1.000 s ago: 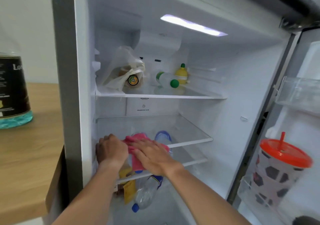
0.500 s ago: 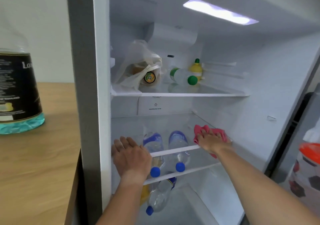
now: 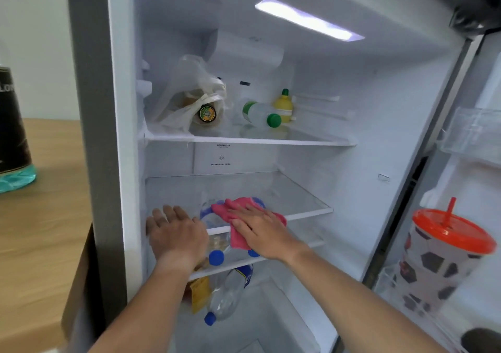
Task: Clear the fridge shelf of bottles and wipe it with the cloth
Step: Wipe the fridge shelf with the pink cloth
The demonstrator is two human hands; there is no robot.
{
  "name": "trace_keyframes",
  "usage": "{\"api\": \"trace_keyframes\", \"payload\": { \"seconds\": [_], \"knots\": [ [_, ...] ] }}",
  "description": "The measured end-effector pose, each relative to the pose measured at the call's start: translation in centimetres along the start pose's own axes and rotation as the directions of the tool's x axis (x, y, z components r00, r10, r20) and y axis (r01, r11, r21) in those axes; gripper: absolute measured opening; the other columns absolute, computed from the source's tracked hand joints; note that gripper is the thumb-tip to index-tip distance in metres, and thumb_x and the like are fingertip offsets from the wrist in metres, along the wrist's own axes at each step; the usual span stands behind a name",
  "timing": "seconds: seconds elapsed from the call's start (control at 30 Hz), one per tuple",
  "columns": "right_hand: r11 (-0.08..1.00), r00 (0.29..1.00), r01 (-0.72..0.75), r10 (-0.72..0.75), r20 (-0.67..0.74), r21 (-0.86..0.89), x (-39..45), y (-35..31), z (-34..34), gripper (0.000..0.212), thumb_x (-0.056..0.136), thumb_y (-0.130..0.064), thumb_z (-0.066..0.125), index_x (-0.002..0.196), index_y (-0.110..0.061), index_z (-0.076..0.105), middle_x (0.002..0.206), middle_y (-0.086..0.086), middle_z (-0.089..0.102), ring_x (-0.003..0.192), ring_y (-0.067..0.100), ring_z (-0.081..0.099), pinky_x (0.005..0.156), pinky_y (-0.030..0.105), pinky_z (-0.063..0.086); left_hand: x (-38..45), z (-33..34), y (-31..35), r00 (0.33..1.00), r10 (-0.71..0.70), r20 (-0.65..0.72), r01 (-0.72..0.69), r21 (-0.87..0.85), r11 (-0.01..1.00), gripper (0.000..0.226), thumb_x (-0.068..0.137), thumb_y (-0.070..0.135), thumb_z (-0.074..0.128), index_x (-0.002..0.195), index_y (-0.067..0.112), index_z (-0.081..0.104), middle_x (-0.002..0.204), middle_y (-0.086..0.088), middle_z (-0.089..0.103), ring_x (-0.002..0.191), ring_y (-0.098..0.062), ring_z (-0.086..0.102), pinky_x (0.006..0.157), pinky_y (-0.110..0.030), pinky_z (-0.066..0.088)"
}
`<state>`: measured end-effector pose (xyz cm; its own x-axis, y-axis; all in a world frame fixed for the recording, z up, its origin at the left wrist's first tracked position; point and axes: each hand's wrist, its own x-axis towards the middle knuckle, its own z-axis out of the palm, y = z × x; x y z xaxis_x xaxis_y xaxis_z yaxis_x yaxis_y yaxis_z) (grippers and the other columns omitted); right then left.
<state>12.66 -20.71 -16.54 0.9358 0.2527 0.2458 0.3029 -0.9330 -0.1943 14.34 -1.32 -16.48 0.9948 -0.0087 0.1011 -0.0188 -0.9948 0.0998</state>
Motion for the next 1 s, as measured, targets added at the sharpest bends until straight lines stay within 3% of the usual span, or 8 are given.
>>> {"api": "trace_keyframes", "payload": {
  "seconds": [0.1,0.2,0.33,0.47,0.63,0.8,0.9,1.0],
  "knots": [
    [0.999,0.999,-0.021,0.023,0.044,-0.039,-0.5,3.7,-1.7,0.045,0.108,-0.042,0.020,0.151,-0.049,0.031,0.162,-0.016,0.027,0.150,0.010,0.022,0.120,0.041,0.022,0.1,-0.3,0.0,1.000,-0.002,0.025,0.002,0.005,1.000,0.064,0.100,0.034,0.017,0.154,0.001,0.020,0.161,-0.019,0.020,0.146,-0.041,0.020,0.118,-0.050,0.019],
    [0.943,0.974,-0.192,0.217,0.061,-0.272,-1.1,9.3,-3.0,0.053,0.106,-0.042,0.029,0.157,-0.038,0.019,0.165,-0.006,0.024,0.152,0.017,0.017,0.122,0.043,0.019,0.2,-0.1,0.0,1.000,0.008,0.026,-0.009,0.037,0.999,0.062,0.100,0.034,0.018,0.152,0.001,0.026,0.158,-0.019,0.024,0.143,-0.042,0.023,0.117,-0.051,0.022],
    [0.773,0.807,-0.541,0.588,0.053,-0.331,-0.9,13.7,-4.2,0.052,0.105,-0.044,0.022,0.155,-0.030,0.028,0.165,-0.002,0.021,0.151,0.024,0.019,0.121,0.045,0.015,0.4,0.2,0.0,1.000,0.011,0.019,-0.012,0.051,0.999,0.060,0.100,0.032,0.020,0.151,0.002,0.030,0.156,-0.020,0.027,0.143,-0.044,0.024,0.116,-0.052,0.023],
    [0.767,0.806,-0.551,0.591,0.026,-0.327,-0.5,12.4,-3.4,0.053,0.104,-0.044,0.023,0.149,-0.020,0.038,0.160,0.006,0.030,0.150,0.030,0.021,0.121,0.049,0.013,0.3,0.1,0.0,1.000,-0.021,0.008,0.021,-0.007,1.000,0.062,0.100,0.034,0.020,0.152,0.001,0.025,0.158,-0.019,0.025,0.145,-0.041,0.023,0.118,-0.051,0.022],
    [0.901,0.899,-0.427,0.433,0.070,-0.077,-0.2,7.2,-1.0,0.053,0.106,-0.039,0.014,0.156,-0.030,0.028,0.168,-0.005,0.012,0.154,0.024,0.008,0.121,0.052,0.007,0.3,-0.3,0.2,0.999,-0.035,0.019,0.035,-0.038,0.999,0.062,0.101,0.033,0.018,0.153,0.001,0.025,0.158,-0.020,0.026,0.144,-0.040,0.025,0.117,-0.050,0.023],
    [0.986,0.989,-0.145,0.145,0.008,0.078,-1.0,0.1,1.4,0.049,0.108,-0.033,0.017,0.152,-0.032,0.038,0.165,-0.004,0.024,0.152,0.016,0.014,0.123,0.042,0.005,-0.6,-0.4,-0.5,0.989,0.132,-0.064,-0.136,-0.053,0.989,0.047,0.101,0.027,0.021,0.138,0.009,0.046,0.141,-0.017,0.043,0.133,-0.034,0.035,0.113,-0.047,0.028],
    [0.863,0.976,-0.207,0.216,0.034,0.460,-2.3,-2.7,0.5,0.046,0.108,-0.039,0.023,0.143,-0.039,0.051,0.157,-0.006,0.040,0.143,0.012,0.028,0.120,0.035,0.013,-2.6,0.0,-0.6,0.969,0.215,-0.124,-0.227,-0.091,0.970,0.047,0.104,0.031,0.024,0.145,0.011,0.036,0.147,-0.016,0.039,0.140,-0.033,0.031,0.118,-0.045,0.023],
    [0.666,0.918,-0.367,0.374,0.135,0.650,-4.7,-4.1,-1.7,0.048,0.105,-0.047,0.031,0.129,-0.023,0.065,0.126,0.005,0.065,0.119,0.021,0.057,0.109,0.036,0.039,-5.4,0.5,-0.5,0.931,0.320,-0.173,-0.344,-0.132,0.930,0.045,0.103,0.022,0.035,0.146,0.012,0.035,0.147,-0.011,0.038,0.137,-0.030,0.034,0.116,-0.041,0.029]
  ]
}}
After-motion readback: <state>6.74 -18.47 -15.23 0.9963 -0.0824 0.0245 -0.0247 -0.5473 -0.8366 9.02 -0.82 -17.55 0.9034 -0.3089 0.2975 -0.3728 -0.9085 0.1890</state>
